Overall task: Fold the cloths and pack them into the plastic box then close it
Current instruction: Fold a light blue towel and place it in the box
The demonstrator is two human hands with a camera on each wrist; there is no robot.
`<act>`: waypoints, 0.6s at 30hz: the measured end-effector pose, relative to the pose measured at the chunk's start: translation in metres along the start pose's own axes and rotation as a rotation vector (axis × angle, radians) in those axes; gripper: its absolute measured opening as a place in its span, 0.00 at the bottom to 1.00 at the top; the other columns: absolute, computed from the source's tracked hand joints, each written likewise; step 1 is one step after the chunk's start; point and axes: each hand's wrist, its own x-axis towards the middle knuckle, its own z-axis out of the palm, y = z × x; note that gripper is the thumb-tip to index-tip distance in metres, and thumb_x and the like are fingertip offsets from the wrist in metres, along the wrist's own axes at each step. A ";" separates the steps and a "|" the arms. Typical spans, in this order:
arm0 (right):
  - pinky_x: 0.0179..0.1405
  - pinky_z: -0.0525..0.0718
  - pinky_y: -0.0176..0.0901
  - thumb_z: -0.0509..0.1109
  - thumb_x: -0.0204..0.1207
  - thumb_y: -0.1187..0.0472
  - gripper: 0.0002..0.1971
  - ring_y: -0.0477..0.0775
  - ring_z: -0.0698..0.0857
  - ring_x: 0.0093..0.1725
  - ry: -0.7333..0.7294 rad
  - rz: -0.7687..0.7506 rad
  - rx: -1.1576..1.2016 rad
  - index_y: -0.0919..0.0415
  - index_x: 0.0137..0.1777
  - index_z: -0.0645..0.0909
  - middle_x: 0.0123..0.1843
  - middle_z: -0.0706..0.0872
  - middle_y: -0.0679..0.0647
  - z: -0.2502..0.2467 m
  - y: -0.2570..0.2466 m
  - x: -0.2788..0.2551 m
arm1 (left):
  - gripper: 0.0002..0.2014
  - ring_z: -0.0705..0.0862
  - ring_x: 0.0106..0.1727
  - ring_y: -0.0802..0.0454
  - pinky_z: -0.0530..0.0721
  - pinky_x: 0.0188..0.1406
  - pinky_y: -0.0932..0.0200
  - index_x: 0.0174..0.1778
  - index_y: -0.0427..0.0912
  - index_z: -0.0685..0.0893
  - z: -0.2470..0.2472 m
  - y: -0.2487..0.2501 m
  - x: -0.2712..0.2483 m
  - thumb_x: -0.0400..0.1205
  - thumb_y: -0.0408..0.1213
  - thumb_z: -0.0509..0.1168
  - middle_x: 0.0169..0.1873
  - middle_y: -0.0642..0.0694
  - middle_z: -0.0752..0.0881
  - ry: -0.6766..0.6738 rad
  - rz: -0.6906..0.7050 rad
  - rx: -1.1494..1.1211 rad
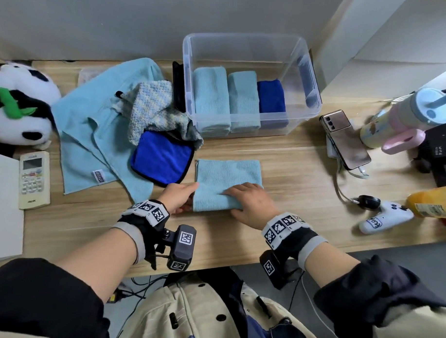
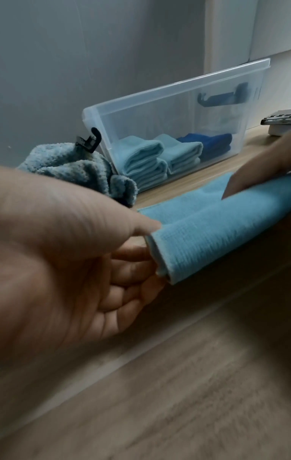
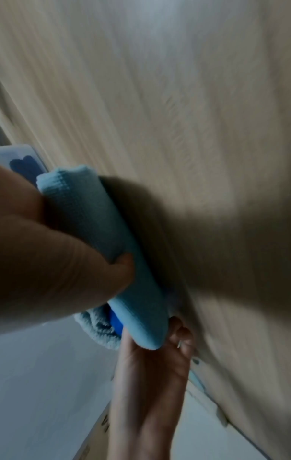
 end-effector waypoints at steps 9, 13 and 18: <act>0.43 0.74 0.47 0.65 0.75 0.57 0.19 0.63 0.83 0.50 -0.069 0.251 0.271 0.59 0.64 0.69 0.51 0.85 0.62 -0.030 0.007 0.036 | 0.18 0.79 0.31 0.50 0.73 0.32 0.63 0.56 0.38 0.77 -0.021 -0.001 -0.005 0.86 0.47 0.48 0.35 0.42 0.84 0.051 -0.142 -0.074; 0.50 0.76 0.47 0.66 0.74 0.57 0.15 0.63 0.81 0.58 0.137 0.333 0.232 0.58 0.61 0.77 0.56 0.84 0.59 -0.022 0.018 0.048 | 0.22 0.84 0.37 0.49 0.79 0.40 0.62 0.62 0.35 0.79 -0.023 -0.001 -0.008 0.87 0.48 0.48 0.52 0.35 0.88 -0.027 -0.131 -0.064; 0.52 0.79 0.46 0.69 0.73 0.54 0.15 0.62 0.83 0.57 0.074 0.482 0.339 0.53 0.60 0.80 0.55 0.86 0.58 -0.011 0.020 0.053 | 0.21 0.87 0.48 0.46 0.83 0.54 0.57 0.67 0.31 0.76 -0.017 0.000 -0.008 0.87 0.44 0.53 0.52 0.37 0.87 -0.153 -0.101 -0.194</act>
